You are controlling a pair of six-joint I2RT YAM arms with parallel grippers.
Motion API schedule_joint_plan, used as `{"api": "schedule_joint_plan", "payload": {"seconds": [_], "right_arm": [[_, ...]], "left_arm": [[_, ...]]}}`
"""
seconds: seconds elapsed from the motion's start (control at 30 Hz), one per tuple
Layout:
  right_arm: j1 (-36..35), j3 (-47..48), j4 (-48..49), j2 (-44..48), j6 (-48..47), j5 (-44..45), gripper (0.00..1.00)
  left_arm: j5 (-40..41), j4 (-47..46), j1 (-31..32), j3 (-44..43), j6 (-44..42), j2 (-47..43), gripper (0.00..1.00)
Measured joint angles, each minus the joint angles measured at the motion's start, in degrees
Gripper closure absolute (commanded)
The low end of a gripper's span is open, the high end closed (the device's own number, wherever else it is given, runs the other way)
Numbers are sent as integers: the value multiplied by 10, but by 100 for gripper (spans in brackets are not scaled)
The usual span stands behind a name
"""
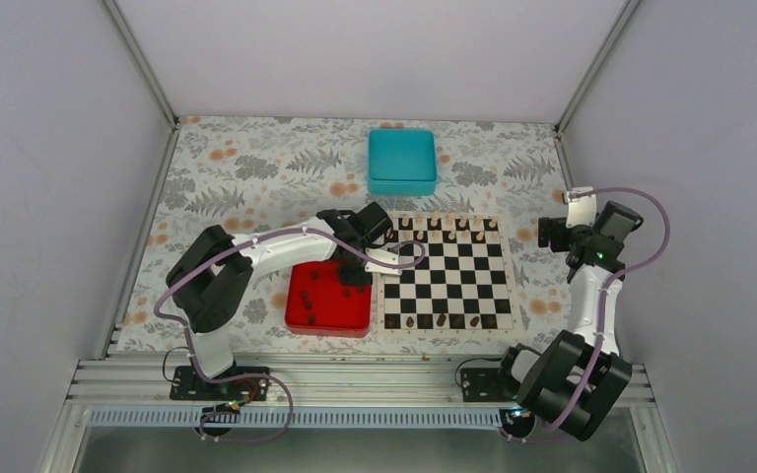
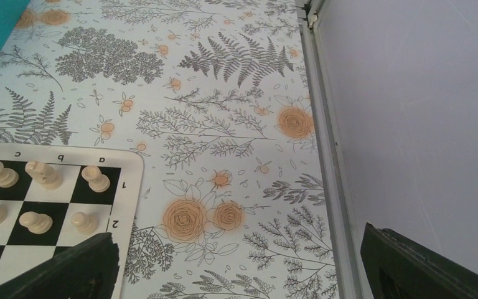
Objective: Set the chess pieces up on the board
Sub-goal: Pick up the chess piece from the storage box.
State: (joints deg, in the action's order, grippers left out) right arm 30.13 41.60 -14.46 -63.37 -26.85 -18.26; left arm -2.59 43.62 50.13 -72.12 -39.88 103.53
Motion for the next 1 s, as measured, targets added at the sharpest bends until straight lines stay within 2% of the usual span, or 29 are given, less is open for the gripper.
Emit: {"api": "schedule_joint_plan", "payload": {"seconds": [0.73,0.87,1.0], "right_arm": [[0,0,-7,0,-6,-12,0],[0,0,-7,0,-7,-13,0],[0,0,-7,0,-8,-16,0]], "left_arm": [[0,23,12,5,0,18,53],[0,24,12,10,0,21,56],[2,23,12,12,1,23,66]]}}
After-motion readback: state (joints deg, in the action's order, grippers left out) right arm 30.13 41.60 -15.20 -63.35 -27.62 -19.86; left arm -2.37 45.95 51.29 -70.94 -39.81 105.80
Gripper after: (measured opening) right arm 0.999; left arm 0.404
